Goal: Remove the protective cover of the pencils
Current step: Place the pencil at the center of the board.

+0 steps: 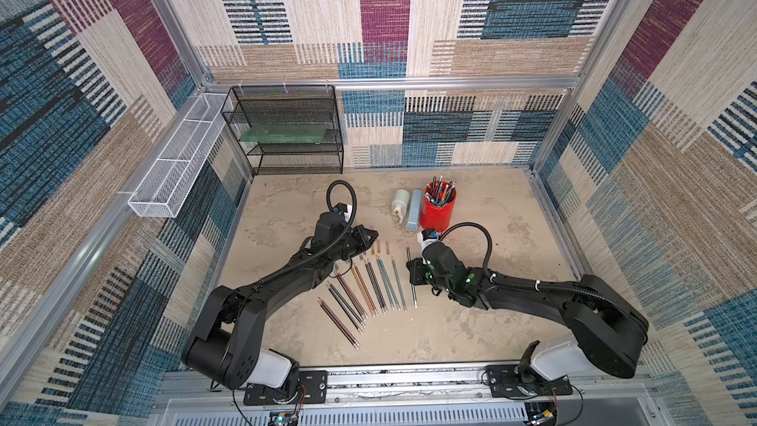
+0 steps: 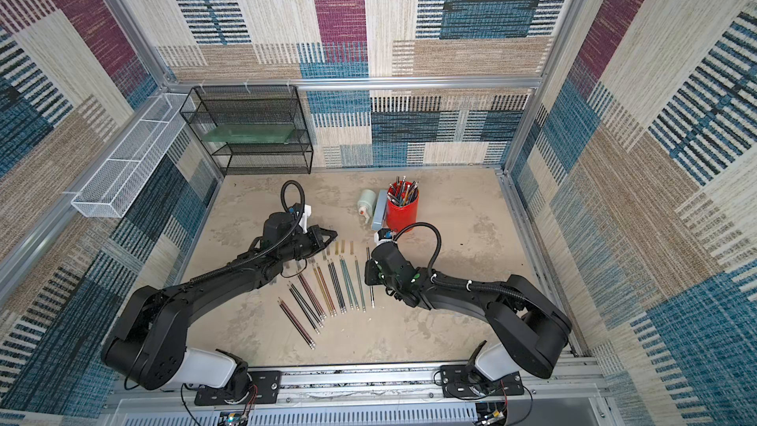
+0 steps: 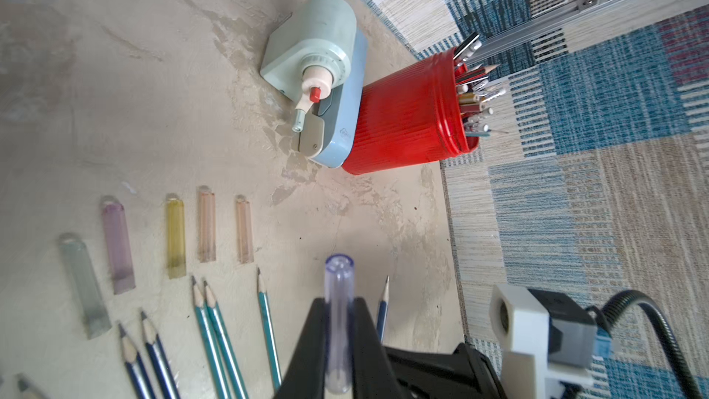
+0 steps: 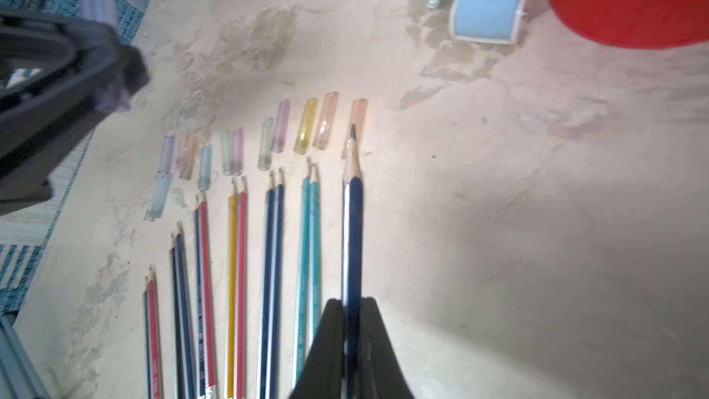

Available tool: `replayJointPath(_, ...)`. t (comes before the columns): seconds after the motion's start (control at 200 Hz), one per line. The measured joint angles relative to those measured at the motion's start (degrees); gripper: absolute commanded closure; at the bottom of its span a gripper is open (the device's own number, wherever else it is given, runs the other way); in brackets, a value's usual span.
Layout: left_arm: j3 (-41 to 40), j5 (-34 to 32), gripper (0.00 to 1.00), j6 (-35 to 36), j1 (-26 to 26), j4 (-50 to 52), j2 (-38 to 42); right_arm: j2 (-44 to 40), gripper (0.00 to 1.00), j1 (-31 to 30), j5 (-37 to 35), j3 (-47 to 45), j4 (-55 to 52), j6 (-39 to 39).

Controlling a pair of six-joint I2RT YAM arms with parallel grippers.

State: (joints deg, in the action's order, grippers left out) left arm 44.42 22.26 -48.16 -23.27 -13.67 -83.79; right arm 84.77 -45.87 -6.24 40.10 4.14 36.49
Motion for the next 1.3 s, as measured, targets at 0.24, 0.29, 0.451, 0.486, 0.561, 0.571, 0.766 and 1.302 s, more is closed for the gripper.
replayJointPath(0.24, 7.7, -1.4, 0.99, 0.7, -0.1, 10.5, -5.7, 4.0, 1.00, 2.3, 2.6, -0.1, -0.4, 0.1)
replayJointPath(0.29, 9.9, -1.4, 0.99, 1.1, -0.2, 12.5, -7.6, 4.9, 1.00, 2.6, 3.3, -0.1, -0.3, 0.1)
replayJointPath(0.451, 14.3, -1.1, 1.00, 1.7, -0.8, 17.2, -12.8, 7.5, 0.99, 3.1, 5.1, 0.1, 0.2, -0.2)
replayJointPath(0.486, 15.0, -1.0, 1.00, 1.8, -0.9, 18.2, -13.6, 8.2, 0.99, 3.1, 5.8, 0.4, 0.3, -0.2)
replayJointPath(0.561, 17.2, -1.1, 1.00, 2.3, -1.5, 20.1, -15.4, 9.7, 0.99, 3.1, 7.1, 1.2, 0.9, -0.4)
replayJointPath(0.571, 17.4, -1.1, 1.00, 2.4, -1.6, 20.3, -15.6, 9.9, 0.99, 3.1, 7.3, 1.3, 0.9, -0.3)
replayJointPath(0.766, 23.0, -1.3, 1.00, 4.7, -2.8, 24.6, -19.6, 13.0, 0.99, 2.3, 9.7, 3.1, 2.2, -0.3)
replayJointPath(1.302, 28.4, -2.5, 1.00, 7.8, -5.4, 29.0, -24.0, 14.3, 0.87, 1.2, 9.6, 4.5, 2.8, 0.8)
